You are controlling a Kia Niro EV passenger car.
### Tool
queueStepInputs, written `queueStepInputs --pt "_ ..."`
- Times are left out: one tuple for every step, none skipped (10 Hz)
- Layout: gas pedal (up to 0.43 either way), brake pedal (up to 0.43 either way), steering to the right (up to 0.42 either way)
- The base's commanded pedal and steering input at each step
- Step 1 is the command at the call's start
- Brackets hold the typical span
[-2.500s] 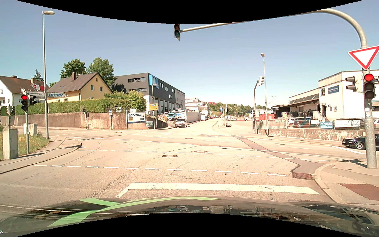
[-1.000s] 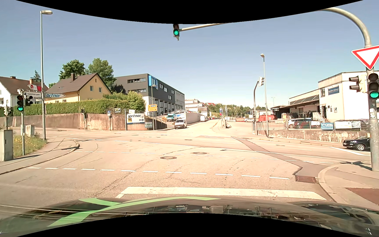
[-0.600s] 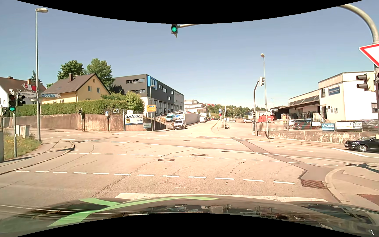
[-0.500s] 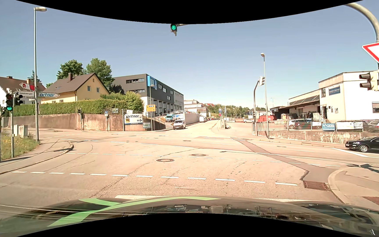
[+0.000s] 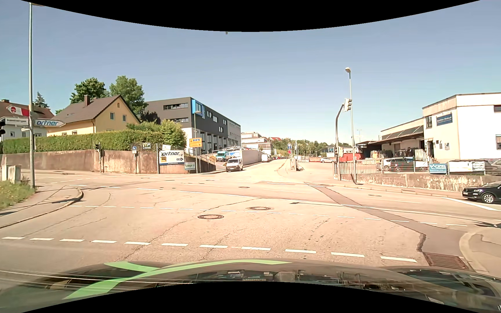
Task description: Follow the waypoints while adhering to traffic rules and regulations
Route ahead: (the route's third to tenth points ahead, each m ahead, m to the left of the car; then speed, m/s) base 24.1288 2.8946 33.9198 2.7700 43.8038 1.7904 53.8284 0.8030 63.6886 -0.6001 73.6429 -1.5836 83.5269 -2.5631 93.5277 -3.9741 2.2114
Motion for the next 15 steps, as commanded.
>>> queueStepInputs --pt "0.189 0.000 0.045" --pt "0.240 0.000 0.045" --pt "0.240 0.000 0.038" --pt "0.240 0.000 0.025" --pt "0.240 0.000 0.023" --pt "0.228 0.000 0.022" --pt "0.209 0.000 0.021" --pt "0.150 0.000 0.021" --pt "0.118 0.000 0.019" --pt "0.118 0.000 0.016" --pt "0.177 0.000 0.011" --pt "0.248 0.000 0.009" --pt "0.260 0.000 0.006" --pt "0.260 0.000 0.002" --pt "0.260 0.000 -0.007"
